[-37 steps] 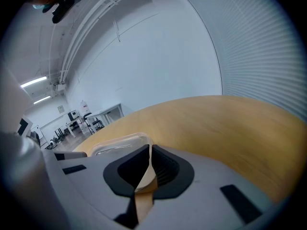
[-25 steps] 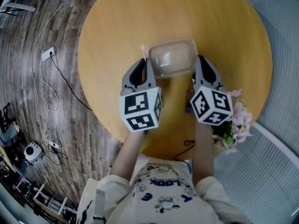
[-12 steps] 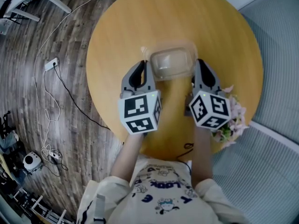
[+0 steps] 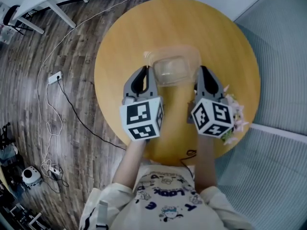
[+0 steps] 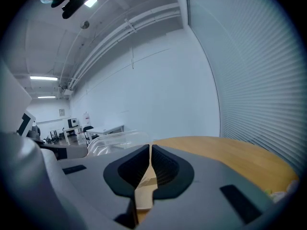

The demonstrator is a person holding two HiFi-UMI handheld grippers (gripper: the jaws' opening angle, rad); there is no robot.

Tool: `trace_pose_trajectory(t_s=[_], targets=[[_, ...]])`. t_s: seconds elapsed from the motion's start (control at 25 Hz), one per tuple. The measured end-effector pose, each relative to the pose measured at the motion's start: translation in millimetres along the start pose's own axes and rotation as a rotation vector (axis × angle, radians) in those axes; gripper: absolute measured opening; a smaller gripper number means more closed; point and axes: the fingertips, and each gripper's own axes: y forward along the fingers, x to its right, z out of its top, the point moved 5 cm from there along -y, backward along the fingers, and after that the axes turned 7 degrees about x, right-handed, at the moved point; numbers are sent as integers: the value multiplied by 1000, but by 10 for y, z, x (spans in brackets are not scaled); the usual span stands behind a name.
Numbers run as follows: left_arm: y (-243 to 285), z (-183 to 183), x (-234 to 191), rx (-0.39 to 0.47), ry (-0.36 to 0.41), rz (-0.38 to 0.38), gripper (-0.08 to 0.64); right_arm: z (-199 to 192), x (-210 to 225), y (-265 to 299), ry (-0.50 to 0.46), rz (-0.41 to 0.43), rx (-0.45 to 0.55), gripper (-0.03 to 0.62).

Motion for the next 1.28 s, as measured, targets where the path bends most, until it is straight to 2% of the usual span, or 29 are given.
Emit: trace_pose_trajectory(t_s=[0.28,0.64,1.28], targets=[[-313,386,81,85,15,-21,23,393,-161,-313,-18,-5,80,18],[-582,684,143,168,25,-53,23,694,-302,-614,-47,-23,161,18],[-937,1007,174,259,62,-97,23,1024,-511,-971,-67,-41,265,18]])
